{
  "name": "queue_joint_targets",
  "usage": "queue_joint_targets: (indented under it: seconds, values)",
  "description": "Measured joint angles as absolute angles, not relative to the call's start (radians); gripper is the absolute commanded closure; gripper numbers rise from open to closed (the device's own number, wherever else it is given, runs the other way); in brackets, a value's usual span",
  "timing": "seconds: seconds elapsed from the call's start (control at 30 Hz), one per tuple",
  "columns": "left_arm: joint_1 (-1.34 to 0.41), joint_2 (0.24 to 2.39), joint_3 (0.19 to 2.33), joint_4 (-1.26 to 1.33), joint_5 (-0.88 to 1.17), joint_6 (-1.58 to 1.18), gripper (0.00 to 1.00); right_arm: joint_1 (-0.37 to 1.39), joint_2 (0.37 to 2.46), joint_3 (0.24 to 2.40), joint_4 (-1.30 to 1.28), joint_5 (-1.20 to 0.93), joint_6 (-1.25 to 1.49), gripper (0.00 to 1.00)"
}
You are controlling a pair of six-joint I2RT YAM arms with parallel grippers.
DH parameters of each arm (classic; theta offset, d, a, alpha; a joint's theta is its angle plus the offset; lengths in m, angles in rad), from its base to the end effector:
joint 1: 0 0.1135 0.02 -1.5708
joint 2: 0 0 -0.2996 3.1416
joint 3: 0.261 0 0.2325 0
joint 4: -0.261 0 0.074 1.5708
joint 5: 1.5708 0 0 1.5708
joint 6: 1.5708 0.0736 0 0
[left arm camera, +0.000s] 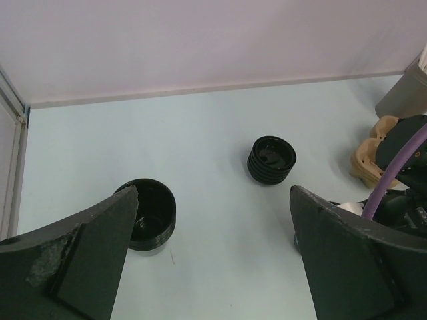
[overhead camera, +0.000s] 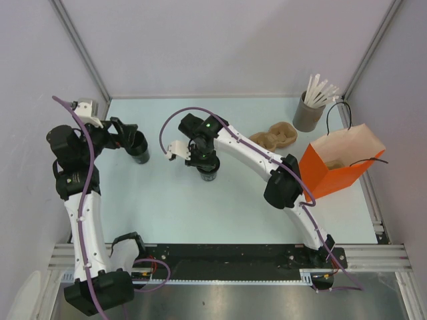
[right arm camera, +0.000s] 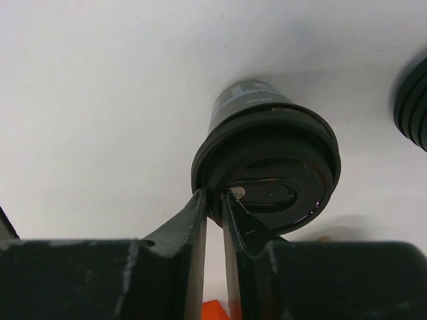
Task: Pack the takeout coffee
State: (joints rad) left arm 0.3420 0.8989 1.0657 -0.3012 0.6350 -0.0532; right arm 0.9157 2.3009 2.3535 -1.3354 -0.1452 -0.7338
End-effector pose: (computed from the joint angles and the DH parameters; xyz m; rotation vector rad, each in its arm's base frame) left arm 0.1815 0.0183 0.4266 0.1385 1.6835 -0.3238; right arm 0.2856 0.3892 0.2677 -2.1194 1.9178 0.2446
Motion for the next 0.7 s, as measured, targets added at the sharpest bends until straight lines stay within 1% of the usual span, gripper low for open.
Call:
queue_joint_targets:
  seconds: [0.33, 0.5, 0.7]
  values:
    - [0.348, 0.899, 1.059, -0.298, 0.636, -0.055, 0.0, 0.917, 2.309, 2.354, -1.336, -0.139, -0.734, 0.78]
    - [0.35, 0.899, 1.059, -0.297, 0.64, -0.056, 0.0, 0.921, 2.314, 2.363, -1.338, -0.134, -0.73, 0.71]
    - [0.351, 0.899, 1.059, -0.294, 0.643, -0.063, 0.0, 0.921, 2.312, 2.414, -1.339, -0.135, -0.726, 0.6]
